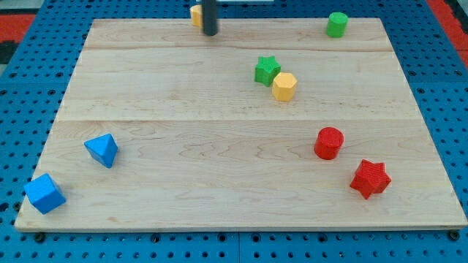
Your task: Move the arm towards the bottom left side of the green star
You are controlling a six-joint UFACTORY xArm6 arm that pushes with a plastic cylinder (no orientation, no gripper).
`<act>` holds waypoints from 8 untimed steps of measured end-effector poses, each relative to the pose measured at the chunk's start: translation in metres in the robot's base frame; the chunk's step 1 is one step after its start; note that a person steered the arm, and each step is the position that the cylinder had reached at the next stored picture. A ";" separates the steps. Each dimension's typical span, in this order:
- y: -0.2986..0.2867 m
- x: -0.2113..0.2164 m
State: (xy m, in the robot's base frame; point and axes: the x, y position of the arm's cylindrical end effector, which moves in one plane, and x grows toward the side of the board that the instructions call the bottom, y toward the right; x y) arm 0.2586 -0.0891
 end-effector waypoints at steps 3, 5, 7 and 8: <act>-0.076 -0.052; -0.026 -0.066; 0.023 0.023; 0.029 0.089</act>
State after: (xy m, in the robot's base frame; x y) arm 0.3481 -0.0605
